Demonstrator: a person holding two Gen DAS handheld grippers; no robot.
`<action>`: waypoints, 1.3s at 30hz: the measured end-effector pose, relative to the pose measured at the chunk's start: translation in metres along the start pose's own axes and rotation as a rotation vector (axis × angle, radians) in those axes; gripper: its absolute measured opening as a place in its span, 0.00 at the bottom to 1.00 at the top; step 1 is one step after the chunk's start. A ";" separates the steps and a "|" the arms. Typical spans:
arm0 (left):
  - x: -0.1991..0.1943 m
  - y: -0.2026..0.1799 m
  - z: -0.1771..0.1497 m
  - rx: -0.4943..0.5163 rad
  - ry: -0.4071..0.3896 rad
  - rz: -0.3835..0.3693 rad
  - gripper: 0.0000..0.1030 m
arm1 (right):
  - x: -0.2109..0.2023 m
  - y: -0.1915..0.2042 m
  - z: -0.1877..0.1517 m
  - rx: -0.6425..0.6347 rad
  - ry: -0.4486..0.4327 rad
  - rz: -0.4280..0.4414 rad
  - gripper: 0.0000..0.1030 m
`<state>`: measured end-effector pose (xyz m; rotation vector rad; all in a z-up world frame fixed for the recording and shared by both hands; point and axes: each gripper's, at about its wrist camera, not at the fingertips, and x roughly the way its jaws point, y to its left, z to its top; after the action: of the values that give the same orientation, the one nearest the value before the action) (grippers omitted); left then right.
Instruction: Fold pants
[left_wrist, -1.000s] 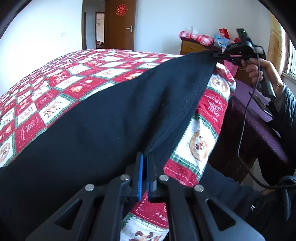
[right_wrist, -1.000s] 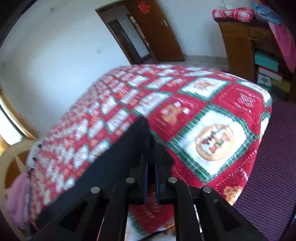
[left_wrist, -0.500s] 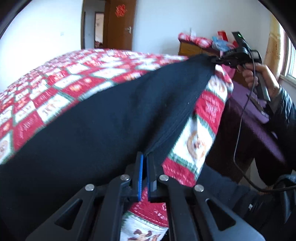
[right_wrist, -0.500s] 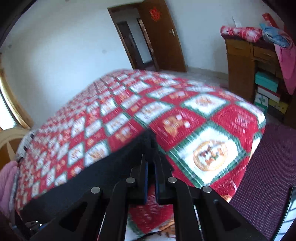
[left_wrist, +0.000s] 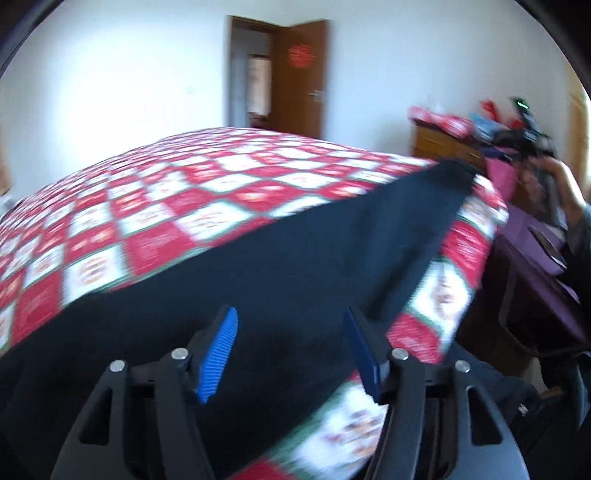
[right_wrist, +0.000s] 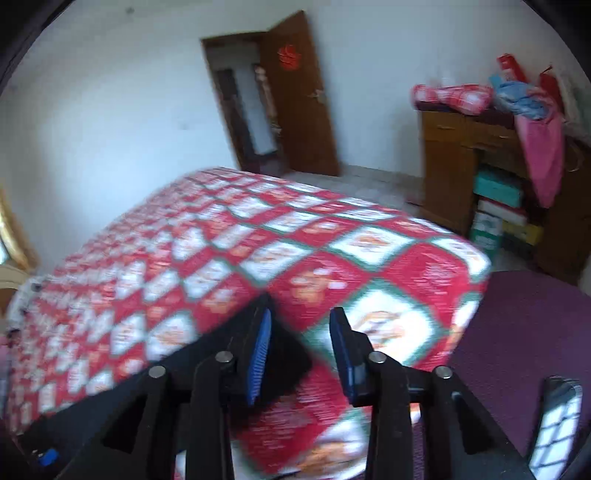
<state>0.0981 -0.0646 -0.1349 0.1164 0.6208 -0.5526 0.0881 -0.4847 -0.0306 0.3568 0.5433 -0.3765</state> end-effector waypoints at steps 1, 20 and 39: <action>-0.003 0.013 -0.003 -0.030 -0.006 0.033 0.61 | 0.000 0.012 -0.002 -0.013 0.016 0.052 0.35; -0.030 0.076 -0.042 -0.219 -0.048 0.111 0.66 | 0.107 0.407 -0.149 -0.436 0.749 0.841 0.35; -0.022 0.091 -0.054 -0.250 -0.059 0.021 0.70 | 0.151 0.501 -0.207 -0.459 1.038 0.875 0.02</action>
<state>0.1031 0.0365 -0.1710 -0.1287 0.6254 -0.4530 0.3366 0.0020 -0.1670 0.2904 1.3698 0.8362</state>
